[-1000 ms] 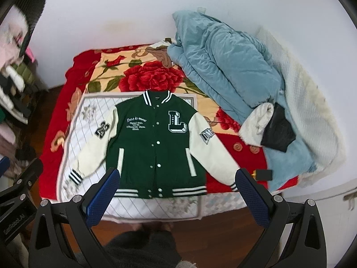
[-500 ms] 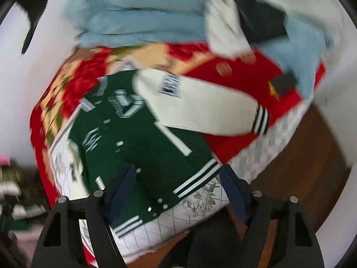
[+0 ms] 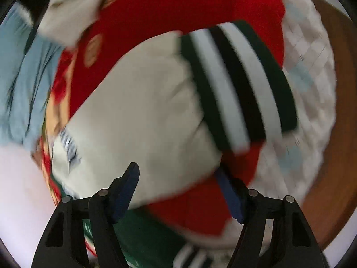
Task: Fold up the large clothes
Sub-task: 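Move both tools down toward the jacket's cream sleeve cuffs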
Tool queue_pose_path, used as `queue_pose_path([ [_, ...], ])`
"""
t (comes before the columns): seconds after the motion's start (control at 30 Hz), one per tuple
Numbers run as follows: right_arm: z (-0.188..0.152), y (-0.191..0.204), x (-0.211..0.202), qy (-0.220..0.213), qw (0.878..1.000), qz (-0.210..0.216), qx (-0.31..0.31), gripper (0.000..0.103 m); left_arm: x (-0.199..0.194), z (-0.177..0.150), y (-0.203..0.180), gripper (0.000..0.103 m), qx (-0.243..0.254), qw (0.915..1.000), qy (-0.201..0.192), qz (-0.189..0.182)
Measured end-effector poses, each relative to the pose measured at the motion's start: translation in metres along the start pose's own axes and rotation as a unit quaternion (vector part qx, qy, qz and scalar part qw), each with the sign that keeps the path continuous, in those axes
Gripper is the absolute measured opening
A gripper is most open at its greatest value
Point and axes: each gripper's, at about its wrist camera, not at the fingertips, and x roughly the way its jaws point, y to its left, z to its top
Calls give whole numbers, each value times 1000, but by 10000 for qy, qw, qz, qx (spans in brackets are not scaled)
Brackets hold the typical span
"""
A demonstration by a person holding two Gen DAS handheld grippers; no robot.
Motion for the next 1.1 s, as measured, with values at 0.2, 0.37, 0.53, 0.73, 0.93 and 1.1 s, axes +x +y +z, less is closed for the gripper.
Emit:
queue_pose_path([
  [0.2, 5, 24, -21, -1138, 9906, 605, -465, 20, 13, 18, -36, 103, 275, 9990, -266, -248],
  [0.37, 27, 28, 36, -876, 9924, 722, -480, 58, 34, 29, -47, 103, 204, 9991, -221, -301],
  [0.53, 23, 65, 28, -1269, 9862, 998, -368, 5, 36, 42, -34, 103, 8, 9990, -331, -284],
  [0.73, -20, 160, -24, -1557, 9697, 1379, -1282, 4, 29, 47, 20, 103, -468, 9978, -435, -168],
  [0.93, -124, 297, -52, -1302, 9311, 1685, -2962, 4, 31, 41, 115, 103, -1280, 9910, -387, -25],
  [1.1, -265, 401, 8, -641, 8823, 1404, -4446, 4, 46, 24, 205, 103, -2025, 9788, -242, 196],
])
